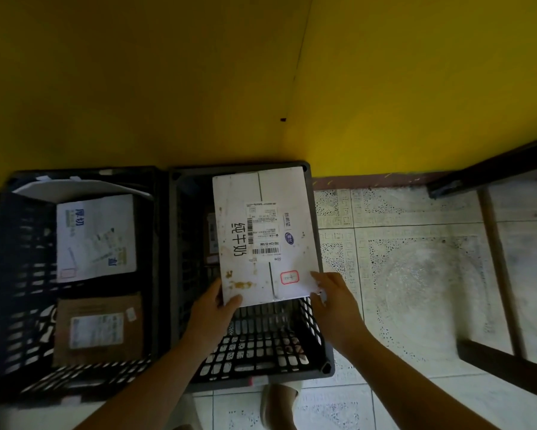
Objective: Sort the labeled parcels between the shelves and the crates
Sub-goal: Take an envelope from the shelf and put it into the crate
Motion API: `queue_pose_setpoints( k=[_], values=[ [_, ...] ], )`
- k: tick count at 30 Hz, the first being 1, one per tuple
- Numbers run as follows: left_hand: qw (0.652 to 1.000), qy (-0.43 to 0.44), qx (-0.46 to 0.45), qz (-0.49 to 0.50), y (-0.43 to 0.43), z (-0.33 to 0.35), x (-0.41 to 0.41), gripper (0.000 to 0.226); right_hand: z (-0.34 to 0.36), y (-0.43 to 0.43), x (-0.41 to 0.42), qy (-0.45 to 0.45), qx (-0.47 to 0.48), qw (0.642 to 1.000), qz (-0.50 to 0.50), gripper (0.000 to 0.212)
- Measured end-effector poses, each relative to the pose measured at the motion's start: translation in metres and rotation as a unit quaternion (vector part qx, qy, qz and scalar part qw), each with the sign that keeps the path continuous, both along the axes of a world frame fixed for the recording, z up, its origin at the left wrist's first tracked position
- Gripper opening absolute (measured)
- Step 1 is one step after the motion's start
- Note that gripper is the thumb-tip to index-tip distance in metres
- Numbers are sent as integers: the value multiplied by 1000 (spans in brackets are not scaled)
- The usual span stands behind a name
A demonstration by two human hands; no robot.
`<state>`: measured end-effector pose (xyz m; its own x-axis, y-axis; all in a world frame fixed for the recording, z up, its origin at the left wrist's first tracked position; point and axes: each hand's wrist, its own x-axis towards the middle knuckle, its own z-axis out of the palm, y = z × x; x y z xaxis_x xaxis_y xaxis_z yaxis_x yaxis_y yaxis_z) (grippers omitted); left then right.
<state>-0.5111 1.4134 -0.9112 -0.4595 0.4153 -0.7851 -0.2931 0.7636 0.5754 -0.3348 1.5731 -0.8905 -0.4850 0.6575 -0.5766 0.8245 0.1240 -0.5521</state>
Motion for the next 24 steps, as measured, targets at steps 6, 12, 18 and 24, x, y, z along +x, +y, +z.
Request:
queue_pose_setpoints(
  k=[6,12,18,24],
  values=[
    [999,-32,-14,-4,5,0,-2,57,-1,-10,-1,-22,2,1000,-9,39],
    [999,-50,-13,8,2,1,-8,63,-6,-25,-9,-36,-19,998,-57,47],
    [993,-101,-64,1,-31,7,8,72,-11,-42,0,-137,-30,988,-61,49],
    [942,-238,-127,199,-47,-5,36,52,-16,-46,-8,-179,35,982,43,45]
  ],
)
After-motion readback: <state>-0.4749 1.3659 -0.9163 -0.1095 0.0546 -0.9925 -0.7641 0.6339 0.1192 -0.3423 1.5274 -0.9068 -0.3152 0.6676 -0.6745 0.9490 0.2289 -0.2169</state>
